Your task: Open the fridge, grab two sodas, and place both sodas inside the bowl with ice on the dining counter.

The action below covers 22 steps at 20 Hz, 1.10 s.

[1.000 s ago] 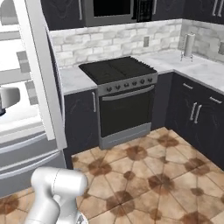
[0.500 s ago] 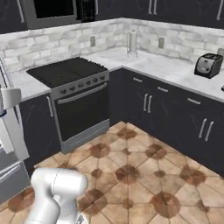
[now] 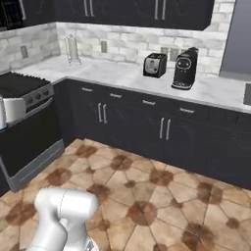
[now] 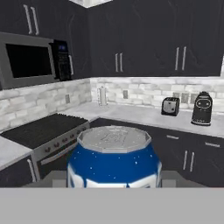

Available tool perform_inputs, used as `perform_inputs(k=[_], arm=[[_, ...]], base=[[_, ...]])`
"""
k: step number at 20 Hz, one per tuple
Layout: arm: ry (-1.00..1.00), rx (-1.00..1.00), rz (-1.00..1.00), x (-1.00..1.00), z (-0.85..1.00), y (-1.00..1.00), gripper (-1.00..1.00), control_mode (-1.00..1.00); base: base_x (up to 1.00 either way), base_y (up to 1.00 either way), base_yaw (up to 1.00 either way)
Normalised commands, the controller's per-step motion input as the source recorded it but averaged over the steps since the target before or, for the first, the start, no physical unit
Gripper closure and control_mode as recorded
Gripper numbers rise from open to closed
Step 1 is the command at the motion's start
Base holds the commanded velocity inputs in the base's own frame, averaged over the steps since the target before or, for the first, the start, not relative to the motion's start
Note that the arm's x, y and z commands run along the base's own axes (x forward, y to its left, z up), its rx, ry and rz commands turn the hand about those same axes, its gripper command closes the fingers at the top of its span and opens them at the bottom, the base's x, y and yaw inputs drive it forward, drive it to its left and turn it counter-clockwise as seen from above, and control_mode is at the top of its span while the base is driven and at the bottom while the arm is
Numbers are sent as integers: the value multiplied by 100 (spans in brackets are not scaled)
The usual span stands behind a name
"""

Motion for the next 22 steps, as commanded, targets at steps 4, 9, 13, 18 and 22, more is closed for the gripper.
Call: perform_inputs(k=[4,9,13,18,22], arm=[[0,0,0,0,0,0,100,100],[0,0,0,0,0,0,100,100],[0,0,0,0,0,0,100,100],[0,0,0,0,0,0,100,100],[0,0,0,0,0,0,100,100]], base=[[-44,15,-64],[-73,15,-59],[-95,-2,-46],[-100,-15,-34],[-100,-19,-27]])
